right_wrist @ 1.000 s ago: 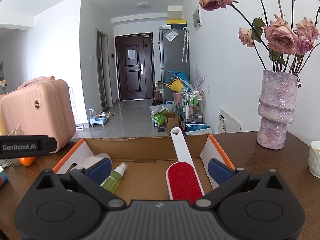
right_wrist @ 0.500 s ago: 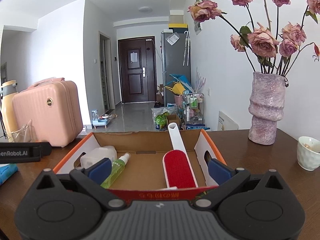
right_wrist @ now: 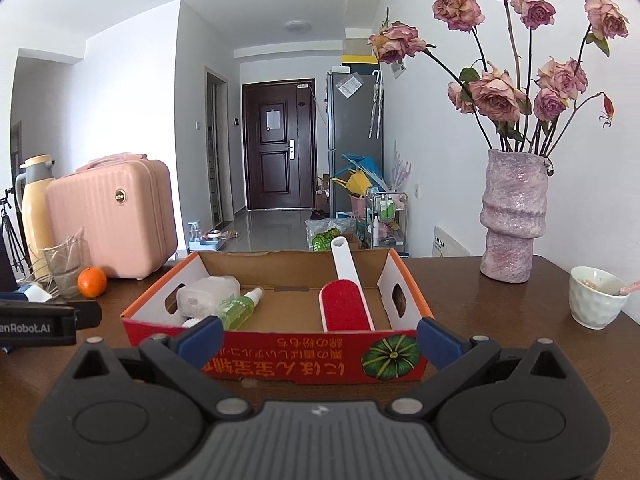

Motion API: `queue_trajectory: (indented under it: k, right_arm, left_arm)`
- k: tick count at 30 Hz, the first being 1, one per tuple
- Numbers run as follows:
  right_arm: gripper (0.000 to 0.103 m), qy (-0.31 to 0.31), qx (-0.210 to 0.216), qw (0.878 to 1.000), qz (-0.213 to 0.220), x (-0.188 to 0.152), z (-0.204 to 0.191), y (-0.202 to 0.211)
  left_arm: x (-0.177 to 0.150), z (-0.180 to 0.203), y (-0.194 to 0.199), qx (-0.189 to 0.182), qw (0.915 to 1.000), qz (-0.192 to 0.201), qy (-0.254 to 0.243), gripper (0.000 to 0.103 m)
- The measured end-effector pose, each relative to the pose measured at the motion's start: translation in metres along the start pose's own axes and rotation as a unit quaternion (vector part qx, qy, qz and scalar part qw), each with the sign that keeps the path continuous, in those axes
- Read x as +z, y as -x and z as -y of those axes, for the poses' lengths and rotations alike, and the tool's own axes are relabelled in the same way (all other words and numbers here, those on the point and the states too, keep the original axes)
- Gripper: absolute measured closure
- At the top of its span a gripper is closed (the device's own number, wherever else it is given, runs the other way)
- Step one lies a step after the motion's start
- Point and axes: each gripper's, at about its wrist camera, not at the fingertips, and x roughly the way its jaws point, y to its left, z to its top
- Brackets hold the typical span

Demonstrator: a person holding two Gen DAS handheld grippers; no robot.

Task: Organize rigid objects
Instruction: 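Withdraw both open tools from the cardboard box back over the table, then move the left tool toward the blue cap while the right tool moves to the white round cap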

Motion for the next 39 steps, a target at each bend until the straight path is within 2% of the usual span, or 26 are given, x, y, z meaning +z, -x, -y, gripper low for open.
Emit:
queue_trajectory:
  k: [15, 27, 33, 39]
  right_arm:
    - [0.000, 0.011, -0.008, 1.000, -0.019, -0.039, 0.006, 0.036]
    - [0.000, 0.006, -0.012, 1.000, -0.017, -0.037, 0.014, 0.042]
    - [0.000, 0.014, -0.035, 0.999, -0.034, -0.042, 0.032, 0.036]
    - [0.001, 0.024, -0.041, 0.997, -0.063, -0.045, 0.047, 0.014]
  left_arm:
    - [-0.040, 0.004, 0.031, -0.017, 0.9996, -0.023, -0.004, 0.000]
    - [-0.045, 0.003, 0.026, -0.023, 0.9991, -0.035, -0.003, 0.000]
    - [-0.045, 0.004, 0.024, -0.024, 0.9989, -0.040, -0.004, 0.000]
    - [-0.046, 0.005, 0.023, -0.024, 0.9989, -0.041, -0.004, 0.000]
